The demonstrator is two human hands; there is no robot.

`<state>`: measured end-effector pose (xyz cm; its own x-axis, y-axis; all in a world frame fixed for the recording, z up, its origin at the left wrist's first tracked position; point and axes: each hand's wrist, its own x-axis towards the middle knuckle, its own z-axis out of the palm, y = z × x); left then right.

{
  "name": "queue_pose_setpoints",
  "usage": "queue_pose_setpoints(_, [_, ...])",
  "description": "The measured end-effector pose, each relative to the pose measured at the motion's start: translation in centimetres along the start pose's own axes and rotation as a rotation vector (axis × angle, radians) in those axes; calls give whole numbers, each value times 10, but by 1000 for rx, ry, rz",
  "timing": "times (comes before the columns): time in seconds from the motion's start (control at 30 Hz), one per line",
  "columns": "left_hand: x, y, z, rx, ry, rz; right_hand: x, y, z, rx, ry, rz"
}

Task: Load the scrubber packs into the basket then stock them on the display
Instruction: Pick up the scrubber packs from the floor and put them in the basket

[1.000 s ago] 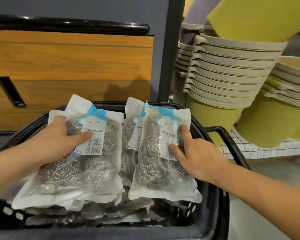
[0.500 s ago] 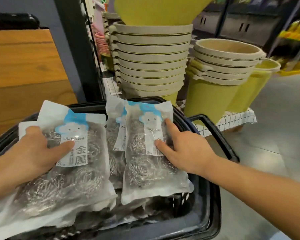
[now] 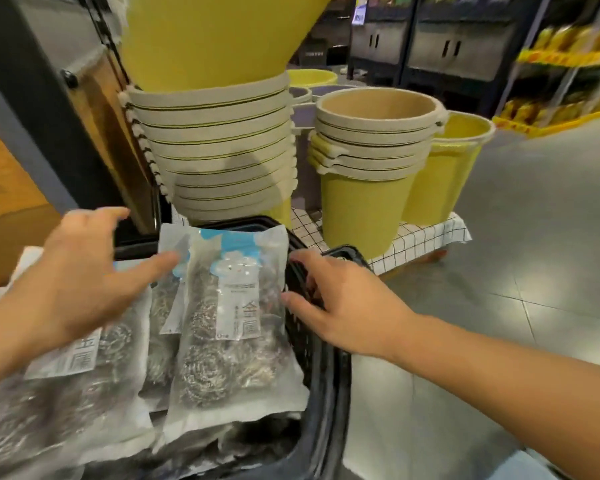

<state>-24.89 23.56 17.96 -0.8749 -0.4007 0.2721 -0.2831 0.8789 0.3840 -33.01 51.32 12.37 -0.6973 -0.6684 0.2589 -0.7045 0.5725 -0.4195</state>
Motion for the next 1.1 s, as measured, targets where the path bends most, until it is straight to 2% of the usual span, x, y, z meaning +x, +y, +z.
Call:
queue_pose_setpoints(0.13, [4, 149, 32, -224, -200, 220, -19, 49, -68, -52, 153, 153])
queue_pose_setpoints(0.3, [-9, 287, 120, -504, -465, 277, -82, 137, -127, -155, 287, 444])
queue_pose_setpoints(0.4, [-37, 349, 174, -581, -581, 274, -145, 191, -134, -195, 278, 609])
queue_pose_setpoints(0.53, [-94, 379, 248, -574, -780, 275, -247, 249, -105, -260, 39, 864])
queue_pose_setpoints(0.7, [-171, 358, 345, -430, -1028, 204, -361, 306, -38, -224, -307, 1124])
queue_pose_setpoints(0.73, [-185, 350, 362, -400, -1073, 199, -378, 316, -24, -171, -317, 1211])
queue_pose_setpoints(0.8, [-210, 337, 391, -333, -1173, 160, -402, 333, 3, -20, -187, 1437])
queue_pose_setpoints(0.87, [-234, 323, 416, -265, -1269, 40, -418, 351, 25, 202, 58, 1673])
queue_pose_setpoints(0.97, [-266, 306, 441, -237, -1382, -381, -428, 373, 48, 490, 291, 1954])
queue_pose_setpoints(1.03, [-286, 298, 449, -242, -1481, -635, -432, 389, 56, 556, 382, 2030])
queue_pose_setpoints(1.1, [-302, 290, 455, -217, -1500, -791, -435, 403, 61, 576, 432, 2048])
